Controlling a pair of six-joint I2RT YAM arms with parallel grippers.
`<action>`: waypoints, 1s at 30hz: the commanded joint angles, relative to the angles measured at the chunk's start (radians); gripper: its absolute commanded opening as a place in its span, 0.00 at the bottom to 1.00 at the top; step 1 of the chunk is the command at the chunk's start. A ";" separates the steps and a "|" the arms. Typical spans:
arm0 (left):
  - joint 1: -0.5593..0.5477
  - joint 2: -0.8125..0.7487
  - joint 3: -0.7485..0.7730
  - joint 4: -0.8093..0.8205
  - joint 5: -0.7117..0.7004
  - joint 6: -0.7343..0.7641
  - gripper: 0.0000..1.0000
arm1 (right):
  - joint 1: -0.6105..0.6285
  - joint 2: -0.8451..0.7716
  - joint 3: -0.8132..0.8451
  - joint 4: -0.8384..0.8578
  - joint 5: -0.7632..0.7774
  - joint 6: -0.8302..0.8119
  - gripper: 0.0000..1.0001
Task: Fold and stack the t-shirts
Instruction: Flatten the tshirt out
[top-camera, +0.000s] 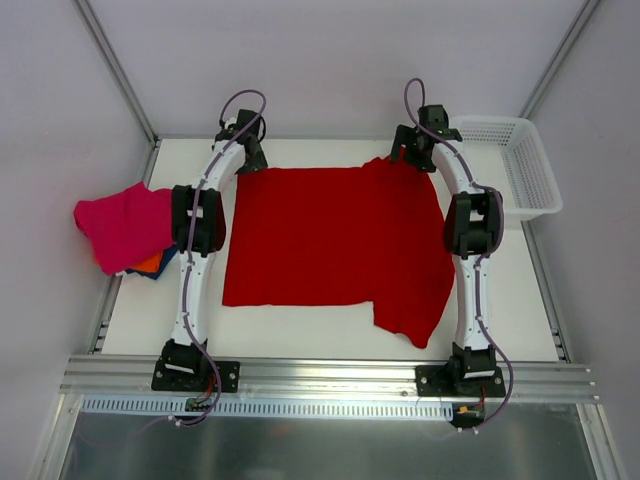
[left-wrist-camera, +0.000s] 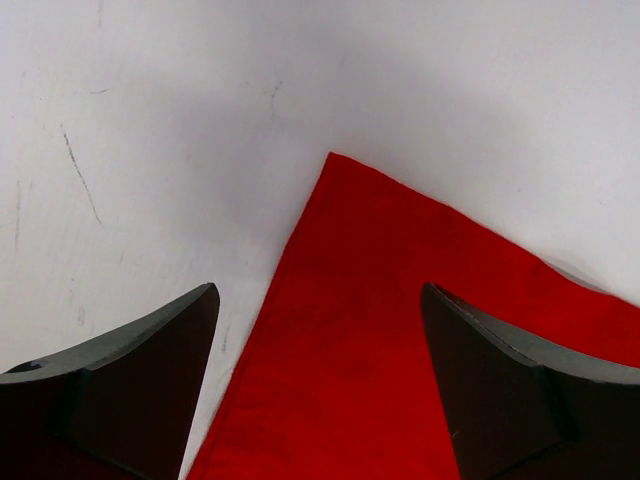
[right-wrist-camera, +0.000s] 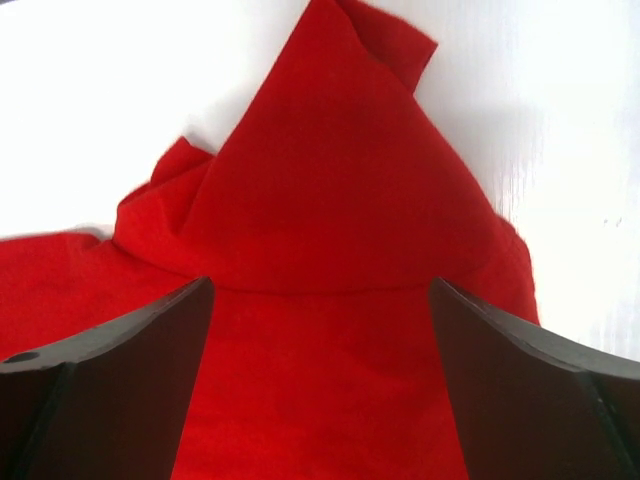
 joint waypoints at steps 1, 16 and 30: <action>0.035 -0.006 0.048 -0.010 0.039 0.003 0.82 | 0.001 0.012 0.054 0.065 0.009 -0.006 0.93; 0.070 -0.055 0.002 0.000 0.203 -0.040 0.86 | -0.018 -0.186 -0.146 0.148 -0.062 -0.132 0.99; 0.086 0.003 0.041 0.034 0.249 -0.048 0.82 | 0.015 -0.033 0.017 0.085 0.163 -0.249 1.00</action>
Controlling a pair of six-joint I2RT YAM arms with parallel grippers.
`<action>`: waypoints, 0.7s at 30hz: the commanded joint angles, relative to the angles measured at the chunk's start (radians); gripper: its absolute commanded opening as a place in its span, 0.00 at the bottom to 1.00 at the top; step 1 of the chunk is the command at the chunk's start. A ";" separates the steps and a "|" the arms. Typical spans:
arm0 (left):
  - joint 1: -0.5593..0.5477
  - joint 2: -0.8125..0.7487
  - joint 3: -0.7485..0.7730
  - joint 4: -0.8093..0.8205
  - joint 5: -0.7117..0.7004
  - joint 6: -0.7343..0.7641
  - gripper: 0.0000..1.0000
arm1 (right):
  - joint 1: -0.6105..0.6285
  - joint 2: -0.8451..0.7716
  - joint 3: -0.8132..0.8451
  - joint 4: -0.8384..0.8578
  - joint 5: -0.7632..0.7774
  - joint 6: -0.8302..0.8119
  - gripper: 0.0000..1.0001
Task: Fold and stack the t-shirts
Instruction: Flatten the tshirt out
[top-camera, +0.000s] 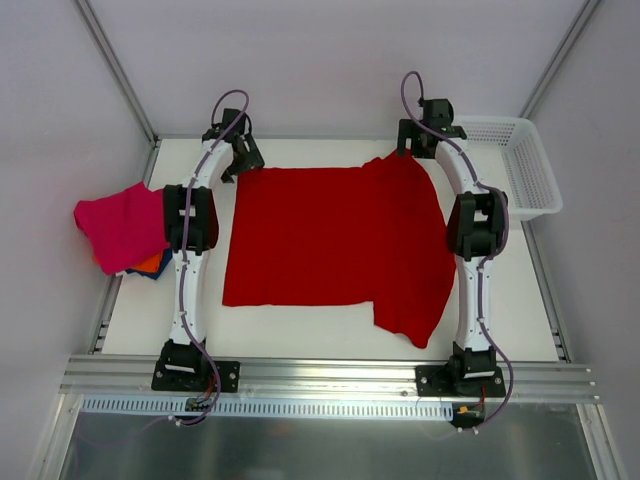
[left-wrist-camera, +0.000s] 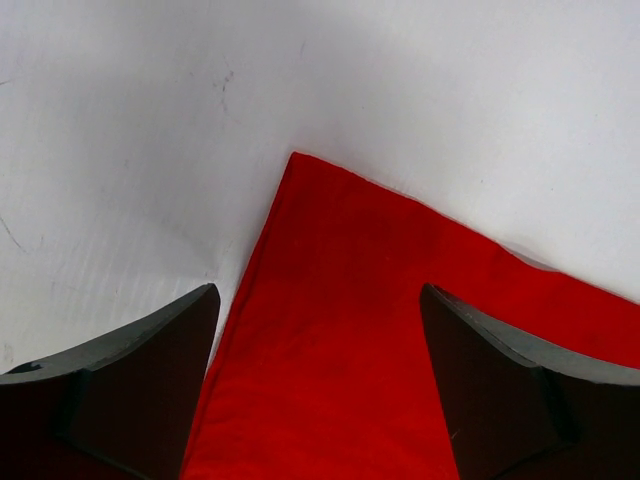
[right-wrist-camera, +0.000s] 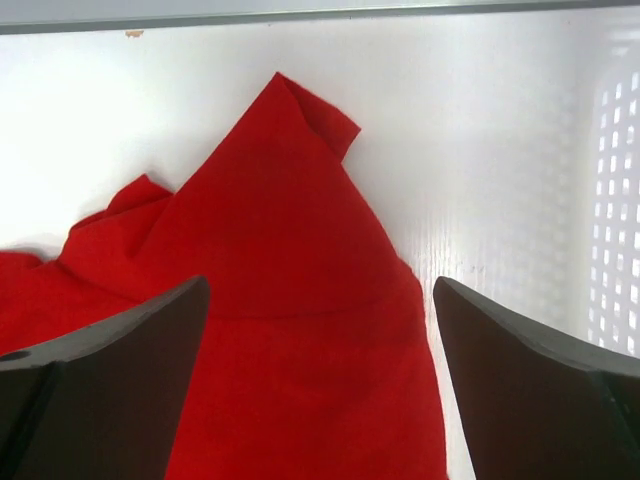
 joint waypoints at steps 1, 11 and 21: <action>0.015 -0.001 0.051 0.017 -0.008 0.000 0.82 | 0.016 0.063 0.089 -0.024 0.050 -0.049 1.00; 0.030 0.060 0.106 0.045 0.023 0.012 0.67 | 0.021 0.069 0.064 0.001 0.013 -0.041 1.00; 0.036 0.099 0.121 0.047 0.115 -0.014 0.66 | 0.018 0.126 0.156 -0.047 -0.032 -0.056 0.99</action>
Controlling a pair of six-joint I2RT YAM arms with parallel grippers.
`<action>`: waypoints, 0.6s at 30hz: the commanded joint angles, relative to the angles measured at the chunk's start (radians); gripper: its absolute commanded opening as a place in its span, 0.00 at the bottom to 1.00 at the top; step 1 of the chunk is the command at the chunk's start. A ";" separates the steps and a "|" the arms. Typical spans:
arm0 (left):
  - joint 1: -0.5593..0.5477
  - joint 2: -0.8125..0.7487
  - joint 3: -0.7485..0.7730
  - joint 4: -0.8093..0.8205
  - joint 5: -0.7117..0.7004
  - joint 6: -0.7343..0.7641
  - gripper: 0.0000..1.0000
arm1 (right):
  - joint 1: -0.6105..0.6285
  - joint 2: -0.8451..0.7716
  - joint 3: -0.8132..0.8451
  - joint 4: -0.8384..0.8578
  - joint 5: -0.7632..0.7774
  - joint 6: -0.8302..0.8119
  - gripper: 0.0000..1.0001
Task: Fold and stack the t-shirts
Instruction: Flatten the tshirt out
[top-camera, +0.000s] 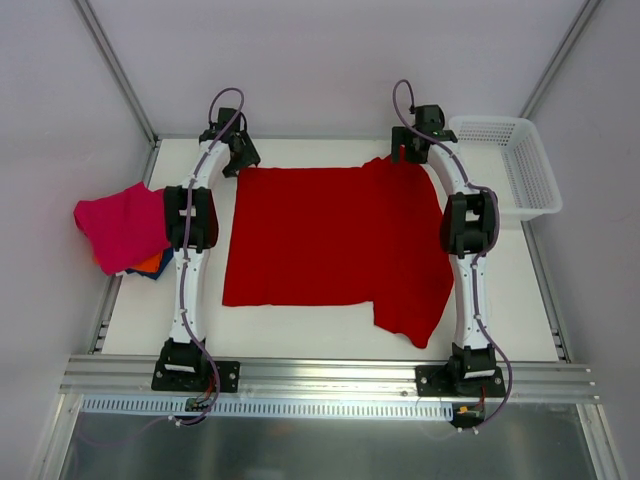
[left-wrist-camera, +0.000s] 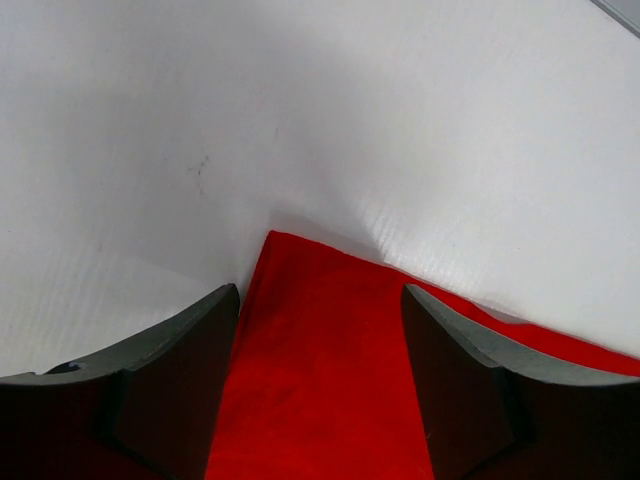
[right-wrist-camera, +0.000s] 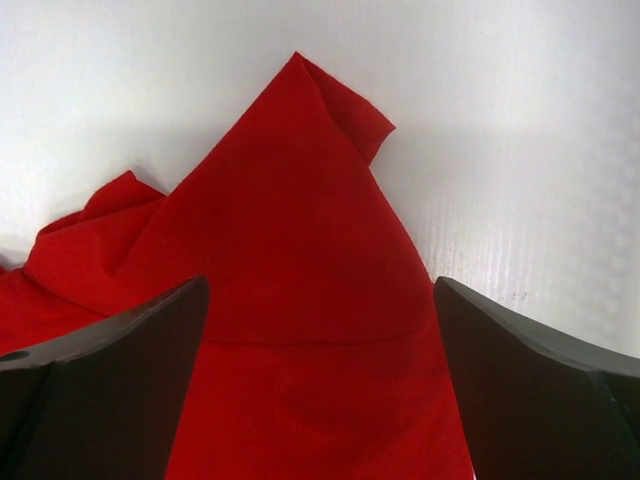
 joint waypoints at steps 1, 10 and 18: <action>0.011 0.021 0.028 -0.009 0.055 -0.016 0.65 | 0.002 0.013 0.063 -0.023 -0.037 -0.024 0.99; 0.011 0.018 0.015 -0.008 0.075 -0.020 0.50 | -0.012 0.030 0.083 -0.065 -0.124 -0.007 0.88; 0.011 0.009 -0.006 -0.012 0.075 -0.023 0.49 | -0.021 0.038 0.096 -0.088 -0.148 0.004 0.73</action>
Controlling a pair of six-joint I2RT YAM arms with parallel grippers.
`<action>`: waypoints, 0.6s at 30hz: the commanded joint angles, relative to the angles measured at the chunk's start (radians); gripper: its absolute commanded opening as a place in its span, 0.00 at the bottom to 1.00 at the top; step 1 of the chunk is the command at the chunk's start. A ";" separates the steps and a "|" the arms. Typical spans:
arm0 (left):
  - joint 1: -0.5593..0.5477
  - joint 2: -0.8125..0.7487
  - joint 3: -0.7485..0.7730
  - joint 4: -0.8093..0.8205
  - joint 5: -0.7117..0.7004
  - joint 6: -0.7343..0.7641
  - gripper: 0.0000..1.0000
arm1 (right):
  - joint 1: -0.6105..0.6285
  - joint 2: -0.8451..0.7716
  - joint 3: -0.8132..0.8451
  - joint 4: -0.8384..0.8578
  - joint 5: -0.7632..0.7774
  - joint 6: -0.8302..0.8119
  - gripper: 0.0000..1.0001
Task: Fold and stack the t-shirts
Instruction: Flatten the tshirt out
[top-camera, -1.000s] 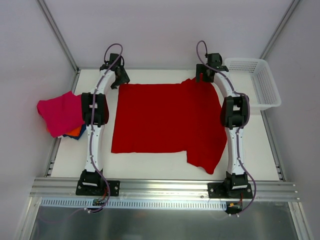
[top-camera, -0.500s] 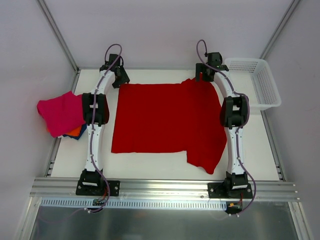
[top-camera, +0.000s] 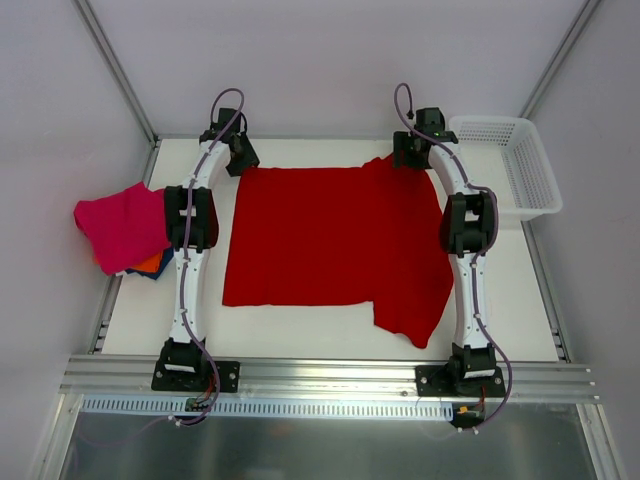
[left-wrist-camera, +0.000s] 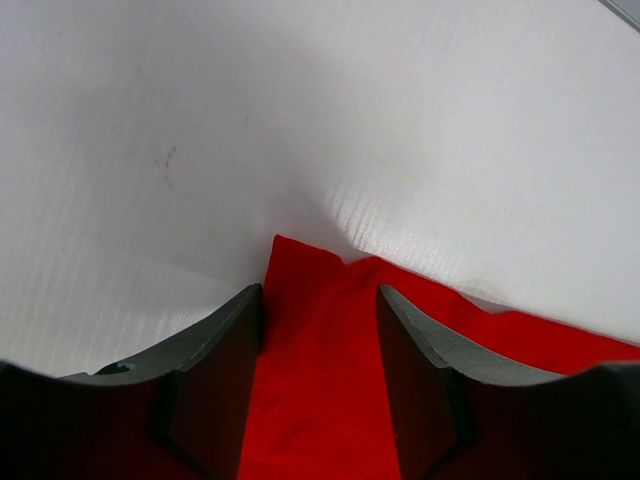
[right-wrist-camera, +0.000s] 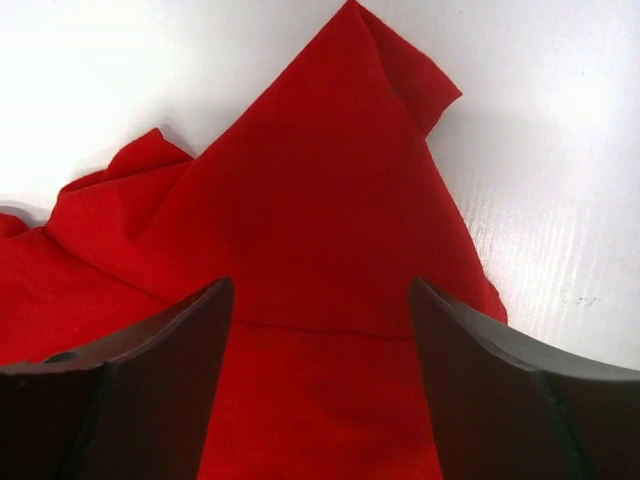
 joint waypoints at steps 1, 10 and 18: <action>0.011 0.003 -0.011 -0.016 0.023 -0.016 0.49 | -0.010 0.003 0.059 -0.026 -0.024 0.007 0.70; 0.011 0.034 0.018 -0.014 0.023 -0.021 0.43 | -0.032 -0.012 0.017 -0.003 -0.027 0.041 0.47; 0.012 -0.027 -0.054 -0.013 -0.034 -0.043 0.81 | -0.030 -0.072 -0.032 0.054 0.005 0.057 0.84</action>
